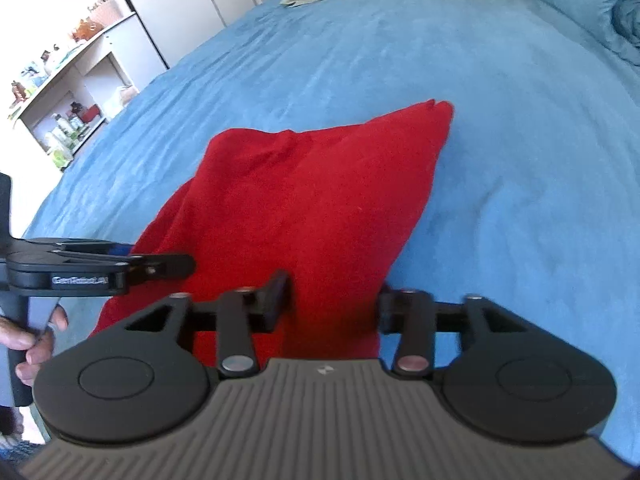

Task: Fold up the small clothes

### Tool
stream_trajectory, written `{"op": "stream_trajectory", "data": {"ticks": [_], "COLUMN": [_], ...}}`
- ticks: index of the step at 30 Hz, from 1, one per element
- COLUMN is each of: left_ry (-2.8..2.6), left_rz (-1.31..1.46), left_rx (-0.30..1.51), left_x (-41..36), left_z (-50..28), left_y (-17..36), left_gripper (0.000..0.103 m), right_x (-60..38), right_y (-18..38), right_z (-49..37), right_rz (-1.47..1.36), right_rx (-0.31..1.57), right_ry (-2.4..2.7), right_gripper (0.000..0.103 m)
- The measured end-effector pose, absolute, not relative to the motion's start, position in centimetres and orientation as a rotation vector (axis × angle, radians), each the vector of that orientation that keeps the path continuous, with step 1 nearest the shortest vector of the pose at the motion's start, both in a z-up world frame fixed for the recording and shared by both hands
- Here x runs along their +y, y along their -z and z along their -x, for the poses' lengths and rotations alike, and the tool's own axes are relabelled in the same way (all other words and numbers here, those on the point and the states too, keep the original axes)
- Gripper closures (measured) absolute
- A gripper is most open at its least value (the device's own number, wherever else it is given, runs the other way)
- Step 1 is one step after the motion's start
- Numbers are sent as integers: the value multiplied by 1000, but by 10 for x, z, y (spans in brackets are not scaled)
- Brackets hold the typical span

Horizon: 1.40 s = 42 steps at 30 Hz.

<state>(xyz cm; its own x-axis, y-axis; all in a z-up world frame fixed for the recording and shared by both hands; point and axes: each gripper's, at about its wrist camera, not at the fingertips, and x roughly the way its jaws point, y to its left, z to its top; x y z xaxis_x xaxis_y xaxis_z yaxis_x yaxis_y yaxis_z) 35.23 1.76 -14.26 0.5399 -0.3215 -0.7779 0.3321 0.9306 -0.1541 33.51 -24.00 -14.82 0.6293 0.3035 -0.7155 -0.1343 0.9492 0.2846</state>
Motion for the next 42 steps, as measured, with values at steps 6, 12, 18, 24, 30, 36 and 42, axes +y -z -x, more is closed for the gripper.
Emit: {"op": "stream_trajectory", "data": {"ticks": [6, 12, 18, 24, 30, 36, 42], "left_ry": [450, 613, 580, 535, 354, 202, 83], "left_rz": [-115, -115, -67, -66, -6, -10, -19], "left_rx": [726, 823, 914, 904, 792, 722, 756], "left_x": [20, 0, 1, 0, 25, 43, 46], "left_z": [-297, -280, -289, -277, -224, -149, -94], "left_y": [96, 126, 169, 123, 11, -52, -55], "left_gripper": [21, 21, 18, 18, 18, 0, 0], "right_x": [-238, -227, -234, -240, -240, -229, -202], "right_y": [114, 129, 162, 125, 15, -60, -67], "right_z": [-279, -256, -265, -257, -193, -117, -59], "right_rz": [-76, -56, -133, -201, -205, -177, -33], "right_rx": [672, 693, 804, 791, 700, 614, 667], "right_ry": [-271, -396, -359, -345, -200, 6, 124], "right_gripper": [9, 7, 7, 8, 1, 0, 0]}}
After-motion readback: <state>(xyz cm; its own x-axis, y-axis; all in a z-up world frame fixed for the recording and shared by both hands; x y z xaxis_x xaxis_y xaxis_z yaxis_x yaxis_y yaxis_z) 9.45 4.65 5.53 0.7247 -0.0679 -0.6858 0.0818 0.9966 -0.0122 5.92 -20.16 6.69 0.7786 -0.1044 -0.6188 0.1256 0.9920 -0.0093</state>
